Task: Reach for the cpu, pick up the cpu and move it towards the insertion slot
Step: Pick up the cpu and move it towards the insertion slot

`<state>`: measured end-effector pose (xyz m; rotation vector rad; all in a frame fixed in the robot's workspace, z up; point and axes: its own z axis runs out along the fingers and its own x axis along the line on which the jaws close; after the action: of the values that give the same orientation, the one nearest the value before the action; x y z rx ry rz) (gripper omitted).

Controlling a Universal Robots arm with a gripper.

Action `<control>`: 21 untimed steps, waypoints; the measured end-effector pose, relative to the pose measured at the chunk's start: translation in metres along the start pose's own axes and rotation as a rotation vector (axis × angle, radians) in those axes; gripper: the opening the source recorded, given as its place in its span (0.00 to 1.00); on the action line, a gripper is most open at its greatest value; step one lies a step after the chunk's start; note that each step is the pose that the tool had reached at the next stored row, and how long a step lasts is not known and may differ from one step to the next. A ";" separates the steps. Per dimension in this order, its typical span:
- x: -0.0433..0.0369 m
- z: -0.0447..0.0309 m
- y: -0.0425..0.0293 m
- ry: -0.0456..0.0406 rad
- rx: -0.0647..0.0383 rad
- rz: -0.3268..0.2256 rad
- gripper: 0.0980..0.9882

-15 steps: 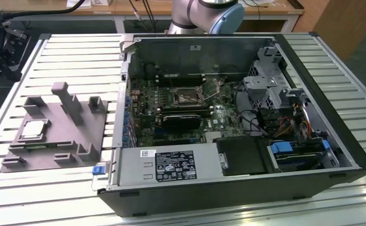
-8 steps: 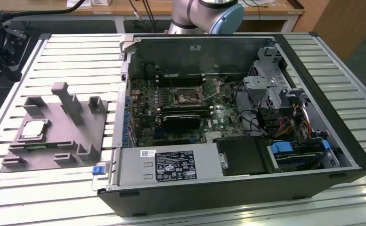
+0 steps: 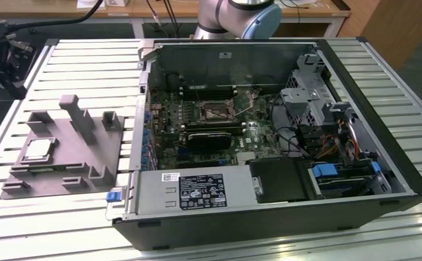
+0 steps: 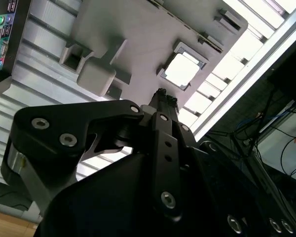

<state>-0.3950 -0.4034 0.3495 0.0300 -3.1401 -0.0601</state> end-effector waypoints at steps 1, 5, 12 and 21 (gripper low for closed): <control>0.0006 0.0018 -0.0001 -0.0001 0.000 0.000 0.01; 0.0030 0.0090 -0.0004 0.0002 0.000 0.000 0.01; 0.0078 0.0217 -0.0013 0.0005 0.000 0.000 0.01; 0.0157 0.0381 -0.0029 0.0013 0.000 0.000 0.01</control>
<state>-0.4106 -0.4052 0.3113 0.0299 -3.1388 -0.0599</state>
